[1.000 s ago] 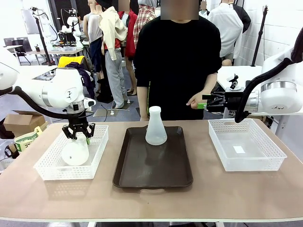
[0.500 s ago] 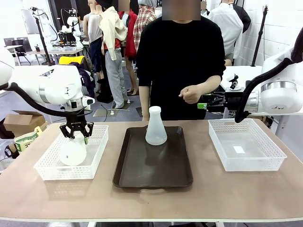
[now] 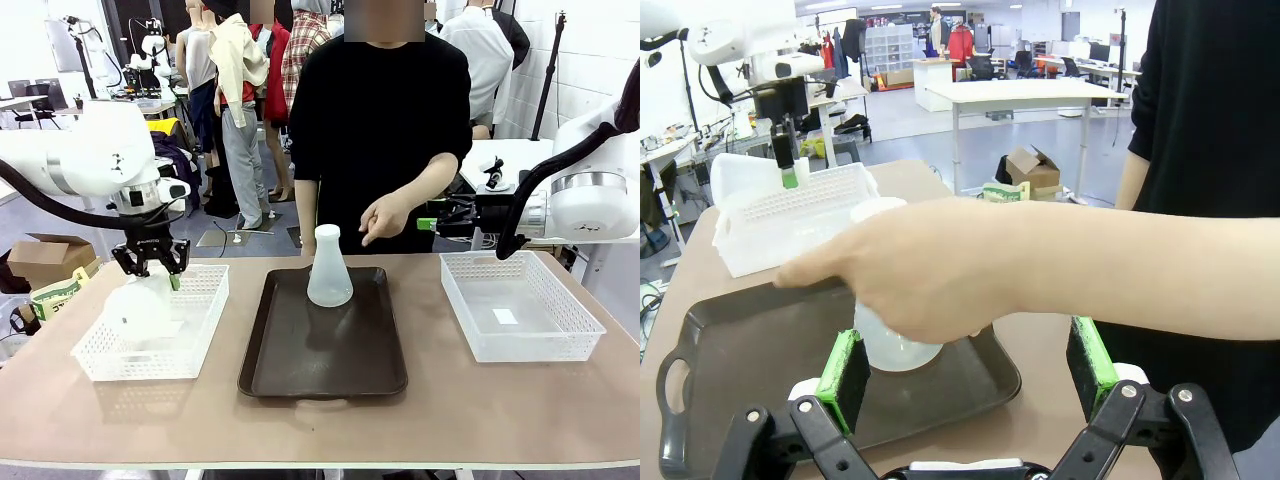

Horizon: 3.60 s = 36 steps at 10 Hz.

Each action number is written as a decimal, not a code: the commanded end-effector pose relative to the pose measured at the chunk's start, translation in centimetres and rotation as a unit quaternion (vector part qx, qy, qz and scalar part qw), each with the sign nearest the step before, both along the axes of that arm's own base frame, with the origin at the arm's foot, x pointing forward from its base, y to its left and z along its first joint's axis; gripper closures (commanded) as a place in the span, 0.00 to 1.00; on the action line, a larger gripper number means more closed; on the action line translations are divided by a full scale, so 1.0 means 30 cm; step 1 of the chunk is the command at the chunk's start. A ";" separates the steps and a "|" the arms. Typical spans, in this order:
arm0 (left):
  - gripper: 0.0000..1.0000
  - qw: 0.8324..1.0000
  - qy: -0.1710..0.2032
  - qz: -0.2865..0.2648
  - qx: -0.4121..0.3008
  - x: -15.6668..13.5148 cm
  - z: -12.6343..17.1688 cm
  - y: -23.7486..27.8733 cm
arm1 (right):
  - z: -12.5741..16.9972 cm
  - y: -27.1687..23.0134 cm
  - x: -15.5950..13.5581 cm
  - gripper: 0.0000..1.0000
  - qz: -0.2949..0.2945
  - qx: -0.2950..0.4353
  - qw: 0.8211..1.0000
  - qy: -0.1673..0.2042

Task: Prepare the laboratory tools.
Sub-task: Place the picked Big flask upright in the Handle tray as directed by the person.

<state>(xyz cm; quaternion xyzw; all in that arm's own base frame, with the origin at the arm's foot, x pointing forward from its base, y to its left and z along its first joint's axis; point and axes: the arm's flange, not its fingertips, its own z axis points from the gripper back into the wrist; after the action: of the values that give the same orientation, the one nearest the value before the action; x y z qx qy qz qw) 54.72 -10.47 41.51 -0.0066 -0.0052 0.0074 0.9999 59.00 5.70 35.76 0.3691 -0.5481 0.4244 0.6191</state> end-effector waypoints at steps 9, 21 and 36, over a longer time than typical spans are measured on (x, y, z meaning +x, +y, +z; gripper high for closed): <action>1.00 0.999 -0.012 -0.035 -0.011 -0.041 0.051 -0.035 | 0.000 0.005 -0.002 0.00 -0.002 -0.002 1.000 0.002; 1.00 0.874 -0.284 -0.377 -0.118 -0.240 0.236 -0.318 | 0.000 0.005 -0.002 0.00 -0.002 -0.002 1.000 0.002; 1.00 0.635 -0.350 -0.589 -0.359 -0.271 0.214 -0.294 | 0.000 0.005 -0.002 0.00 -0.002 -0.002 1.000 0.002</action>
<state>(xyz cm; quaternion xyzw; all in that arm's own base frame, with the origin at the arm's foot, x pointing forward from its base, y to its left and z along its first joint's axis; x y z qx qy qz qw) 46.36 -19.42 48.45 -0.3641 -0.3488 -0.5876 0.6328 59.01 5.70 35.75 0.3691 -0.5480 0.4244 0.6192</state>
